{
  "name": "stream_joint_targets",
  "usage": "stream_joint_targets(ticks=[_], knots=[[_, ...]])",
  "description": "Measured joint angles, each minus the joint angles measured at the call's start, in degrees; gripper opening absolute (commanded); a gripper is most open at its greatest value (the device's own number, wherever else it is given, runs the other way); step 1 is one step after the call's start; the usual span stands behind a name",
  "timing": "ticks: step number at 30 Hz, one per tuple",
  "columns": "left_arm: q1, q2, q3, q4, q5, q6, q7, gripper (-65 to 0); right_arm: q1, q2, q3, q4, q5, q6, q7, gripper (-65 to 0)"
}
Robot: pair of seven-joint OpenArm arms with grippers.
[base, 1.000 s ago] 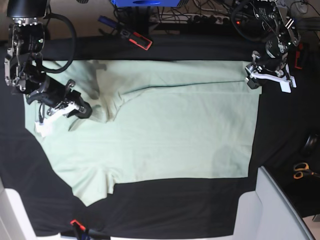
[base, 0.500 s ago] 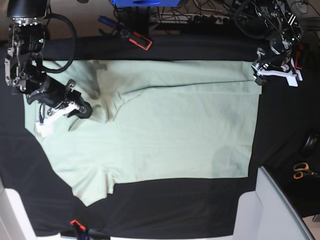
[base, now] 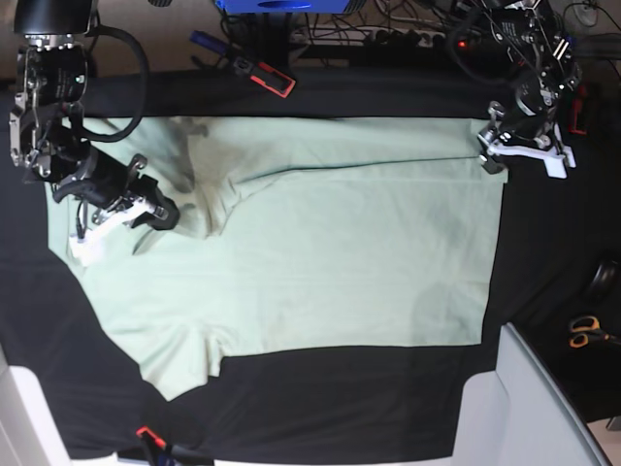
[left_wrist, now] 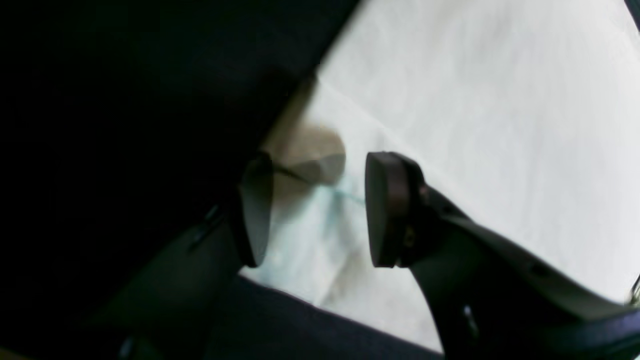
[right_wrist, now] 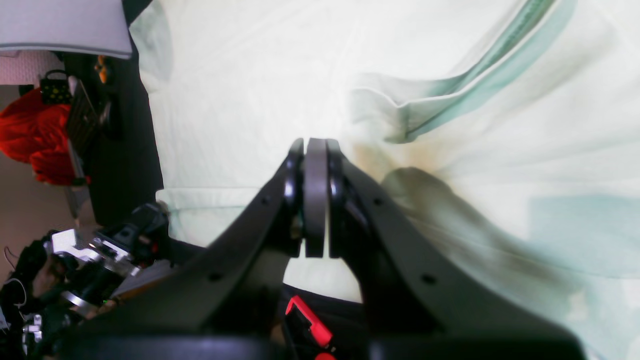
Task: Fold the T-shirt properly
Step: 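Grasp the folded edge with both grippers and tug it toward the arms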
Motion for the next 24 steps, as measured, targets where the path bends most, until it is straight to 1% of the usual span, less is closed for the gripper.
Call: stream_joint_targets(ticks=[8, 9, 12, 15, 20, 24], knots=[[0.1, 0.0, 0.5, 0.0, 0.0, 0.0, -0.1, -36.3, 0.0, 0.0, 0.0, 0.0, 0.0, 0.0, 0.0, -65.0], [0.0, 0.0, 0.5, 0.0, 0.0, 0.0, -0.1, -38.5, 0.0, 0.0, 0.1, 0.0, 0.0, 0.0, 0.0, -65.0], [-0.8, -0.1, 0.5, 0.0, 0.2, 0.0, 0.0, -48.7, 0.0, 0.0, 0.2, 0.0, 0.0, 0.0, 0.0, -65.0], [-1.4, -0.2, 0.5, 0.0, 0.2, 0.0, -0.1, -55.4, 0.0, 0.0, 0.2, 0.0, 0.0, 0.0, 0.0, -65.0], [-2.7, -0.1, 0.5, -2.0, 0.3, 0.0, -0.1, -56.4, 0.0, 0.0, 0.2, -0.2, 0.0, 0.0, 0.0, -65.0], [-3.1, -0.1, 0.5, -4.0, 0.2, -0.1, -0.1, -57.9, 0.1, 0.0, 0.2, -3.2, 0.0, 0.0, 0.0, -65.0]])
